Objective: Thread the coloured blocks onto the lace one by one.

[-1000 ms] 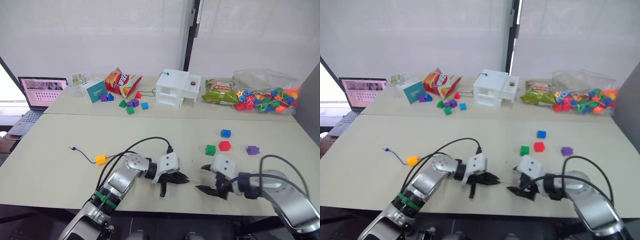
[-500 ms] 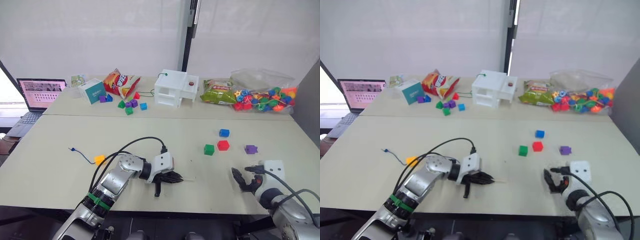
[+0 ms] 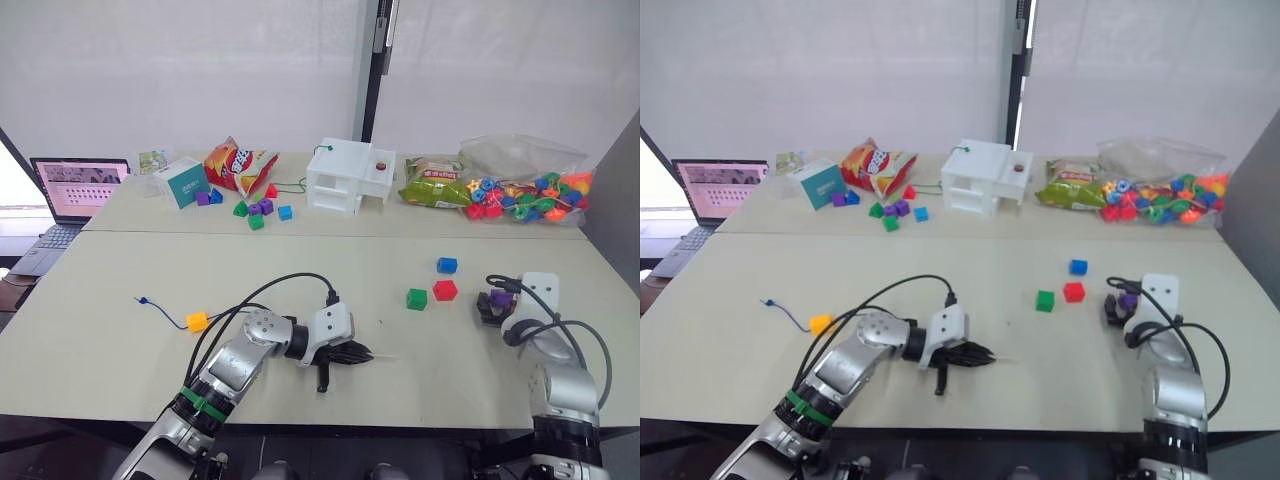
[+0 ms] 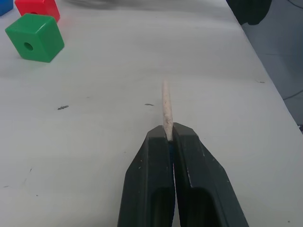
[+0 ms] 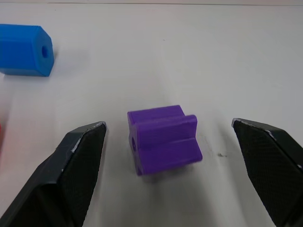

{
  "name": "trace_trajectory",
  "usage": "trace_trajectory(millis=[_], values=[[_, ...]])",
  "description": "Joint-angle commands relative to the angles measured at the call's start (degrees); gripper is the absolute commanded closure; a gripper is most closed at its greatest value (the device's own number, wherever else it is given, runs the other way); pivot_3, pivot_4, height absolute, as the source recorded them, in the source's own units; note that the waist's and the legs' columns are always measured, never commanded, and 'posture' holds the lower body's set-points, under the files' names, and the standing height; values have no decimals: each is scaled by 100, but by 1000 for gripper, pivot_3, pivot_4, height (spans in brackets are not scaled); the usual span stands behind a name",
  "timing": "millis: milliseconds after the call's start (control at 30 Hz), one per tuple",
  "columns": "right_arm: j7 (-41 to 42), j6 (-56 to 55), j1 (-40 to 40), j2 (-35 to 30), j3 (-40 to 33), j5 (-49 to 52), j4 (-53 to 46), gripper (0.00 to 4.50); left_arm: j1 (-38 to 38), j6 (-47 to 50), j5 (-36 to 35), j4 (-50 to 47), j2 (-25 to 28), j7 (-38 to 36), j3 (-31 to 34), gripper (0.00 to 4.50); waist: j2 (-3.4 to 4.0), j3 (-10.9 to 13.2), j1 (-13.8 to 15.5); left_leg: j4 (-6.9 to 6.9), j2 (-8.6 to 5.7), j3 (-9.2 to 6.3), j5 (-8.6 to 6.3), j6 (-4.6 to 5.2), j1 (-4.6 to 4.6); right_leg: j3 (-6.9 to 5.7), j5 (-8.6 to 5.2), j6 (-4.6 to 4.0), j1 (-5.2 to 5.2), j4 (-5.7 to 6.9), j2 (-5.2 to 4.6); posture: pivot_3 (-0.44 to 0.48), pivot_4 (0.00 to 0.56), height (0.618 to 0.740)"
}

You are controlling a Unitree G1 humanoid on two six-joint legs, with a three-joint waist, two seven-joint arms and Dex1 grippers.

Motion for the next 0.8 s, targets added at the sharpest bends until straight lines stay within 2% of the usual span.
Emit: trace_trajectory(millis=[33, 133, 233, 267, 400, 467, 633, 733, 800], values=[[137, -317, -166, -131, 49, 37, 94, 1122, 11, 32, -43, -272, -4, 62, 59, 4500, 1, 0, 0, 0, 1, -1, 0, 0, 0, 0, 0, 0, 0, 0, 0, 0, 150, 740], [114, -292, -151, -132, 54, 48, 44, 2255, 15, 46, -42, -287, -1, 88, 53, 4500, 1, -1, 0, -1, 1, -1, 0, 0, -1, 0, 0, 0, 0, 0, 0, 0, 150, 740], [99, -289, -124, -114, 40, 80, -42, 3206, 17, 43, -42, -279, -9, 109, 49, 4500, 1, -1, 1, 0, 1, -1, 0, 0, -1, 0, 0, 0, 0, 0, -1, 0, 150, 740], [85, -274, -119, -99, 20, 113, -107, 3306, 15, 42, -43, -276, -10, 109, 48, 4500, 2, 0, 1, 0, 1, -1, 0, 0, -1, 0, 0, 0, 0, 1, 0, 0, 150, 740], [17, -161, -53, -24, -12, 223, -539, 3303, 12, 39, -50, -270, -1, 97, 50, 4500, 3, 0, -6, -1, 1, -1, 0, 0, -1, 0, 0, 0, -1, 1, -1, 0, 150, 740], [-40, 61, 120, 48, -24, 287, -1121, 3303, 23, 40, -51, -290, 13, 93, 51, 4500, 3, -1, -7, -1, 2, -2, 0, 0, -1, 0, 0, 0, -1, 1, 0, 0, 150, 740], [-171, 1301, 900, 244, 119, 588, -3735, 3303, 22, 31, -63, -287, 59, 70, 79, 4500, 11, -1, 15, -2, 3, -5, -1, 1, -10, -1, 0, 0, -6, 1, -2, 0, 150, 740], [-290, 2450, 1659, 383, 589, 908, -5831, 3303, 28, 31, -85, -267, 110, 44, 116, 4500, 16, -1, 24, -1, 4, -8, -2, 3, -9, -2, 0, 1, -7, 0, 0, 0, 150, 740], [-434, 2988, 2052, 513, 964, 1111, -6690, 3303, 42, 48, -110, -275, 147, 18, 141, 4500, 17, -1, 30, -2, 5, -13, -2, 3, -10, -7, -1, 0, -7, 0, 1, 0, 150, 740]])
